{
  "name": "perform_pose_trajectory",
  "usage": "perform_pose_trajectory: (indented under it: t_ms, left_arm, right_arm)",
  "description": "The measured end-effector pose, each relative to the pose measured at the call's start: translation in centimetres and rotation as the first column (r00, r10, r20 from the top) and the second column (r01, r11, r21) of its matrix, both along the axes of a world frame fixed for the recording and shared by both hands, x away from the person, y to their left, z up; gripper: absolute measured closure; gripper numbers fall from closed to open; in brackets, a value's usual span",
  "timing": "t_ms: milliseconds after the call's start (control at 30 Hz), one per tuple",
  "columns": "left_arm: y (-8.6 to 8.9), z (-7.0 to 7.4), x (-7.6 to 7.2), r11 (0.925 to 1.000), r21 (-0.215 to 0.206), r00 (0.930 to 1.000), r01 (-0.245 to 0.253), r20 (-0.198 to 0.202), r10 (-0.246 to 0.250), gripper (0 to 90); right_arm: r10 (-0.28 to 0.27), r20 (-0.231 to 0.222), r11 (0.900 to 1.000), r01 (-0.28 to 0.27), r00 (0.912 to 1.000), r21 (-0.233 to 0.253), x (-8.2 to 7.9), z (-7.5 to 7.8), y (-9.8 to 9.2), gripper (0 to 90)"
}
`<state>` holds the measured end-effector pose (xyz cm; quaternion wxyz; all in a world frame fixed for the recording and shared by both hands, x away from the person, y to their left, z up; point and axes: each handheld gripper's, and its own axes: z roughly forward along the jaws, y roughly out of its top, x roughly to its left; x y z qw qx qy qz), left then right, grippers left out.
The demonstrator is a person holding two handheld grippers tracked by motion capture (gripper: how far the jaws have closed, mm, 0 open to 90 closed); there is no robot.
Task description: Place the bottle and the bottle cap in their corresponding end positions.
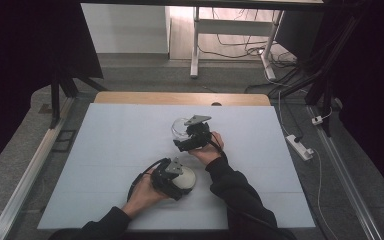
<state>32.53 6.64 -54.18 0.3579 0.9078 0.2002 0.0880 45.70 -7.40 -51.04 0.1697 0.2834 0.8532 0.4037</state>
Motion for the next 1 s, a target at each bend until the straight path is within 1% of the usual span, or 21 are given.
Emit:
perform_pose_trajectory:
  t_ms: [33,100,167,233,433,500,567,633,667,700,900,933,1000]
  left_arm:
    - [0.0,0.0,0.0,1.0,0.0,1.0,-0.002,-0.001,0.002,7.9]
    - [-0.1,-0.1,0.2,0.9999,0.011,0.9999,-0.004,-0.015,0.004,7.8]
    - [-0.1,-0.1,0.3,1.0,0.008,0.9996,-0.004,-0.027,0.004,7.7]
    - [0.0,-0.1,0.4,0.9999,0.01,0.9993,-0.002,-0.037,0.002,7.5]
    - [0.0,0.0,0.4,0.9999,0.013,0.9992,-0.005,-0.039,0.005,5.9]
    - [0.1,0.0,0.4,1.0,-0.001,0.9989,-0.001,-0.046,0.001,4.1]
    - [0.3,0.0,0.5,0.9998,-0.017,0.9987,-0.008,-0.051,0.007,2.1]
    - [0.5,0.1,0.5,0.9996,-0.029,0.9983,-0.006,-0.058,0.004,0.2]
    - [0.6,0.2,0.5,0.9995,-0.031,0.9983,-0.008,-0.058,0.007,0.0]
    - [0.6,0.1,0.5,0.9987,-0.049,0.9978,-0.014,-0.066,0.011,0.0]
    - [1.3,0.4,0.4,0.997,-0.076,0.9969,-0.015,-0.078,0.009,0.0]
    - [1.4,0.5,0.4,0.9971,-0.074,0.9969,-0.018,-0.077,0.012,0.0]
    - [1.5,0.6,0.3,0.9962,-0.083,0.9964,-0.027,-0.082,0.02,0.0]
  right_arm:
    - [-0.001,-0.004,1.0,0.001,1.0,0.002,0.0,0.0,0.0,6.3]
    - [-0.002,-0.006,1.0,0.002,1.0,0.007,0.0,-0.1,0.0,6.2]
    - [-0.005,-0.007,1.0,0.005,1.0,0.011,0.0,-0.1,-0.1,6.1]
    - [-0.006,-0.018,1.0,0.006,0.9998,0.02,0.1,-0.1,-0.2,6.0]
    - [-0.014,-0.019,0.999,0.015,0.9997,0.029,0.0,-0.2,-0.2,5.6]
    - [-0.018,-0.02,0.999,0.019,0.9996,0.031,0.0,-0.2,-0.2,5.4]
    - [-0.019,-0.022,0.999,0.02,0.9996,0.03,0.0,-0.2,-0.2,4.7]
    - [-0.013,-0.02,0.999,0.014,0.9997,0.042,0.0,-0.1,-0.3,2.4]
    - [-0.009,-0.023,0.999,0.01,0.9997,0.047,0.0,-0.1,-0.3,1.2]
    - [-0.004,-0.027,0.999,0.005,0.9996,0.05,0.0,0.0,-0.4,0.3]
    - [0.016,-0.043,0.998,-0.013,0.9989,0.067,-0.1,0.0,-0.8,0.0]
    - [0.017,-0.043,0.998,-0.014,0.9989,0.068,-0.1,0.1,-0.8,0.0]
    - [0.015,-0.047,0.998,-0.012,0.9988,0.068,-0.2,0.2,-1.0,0.0]
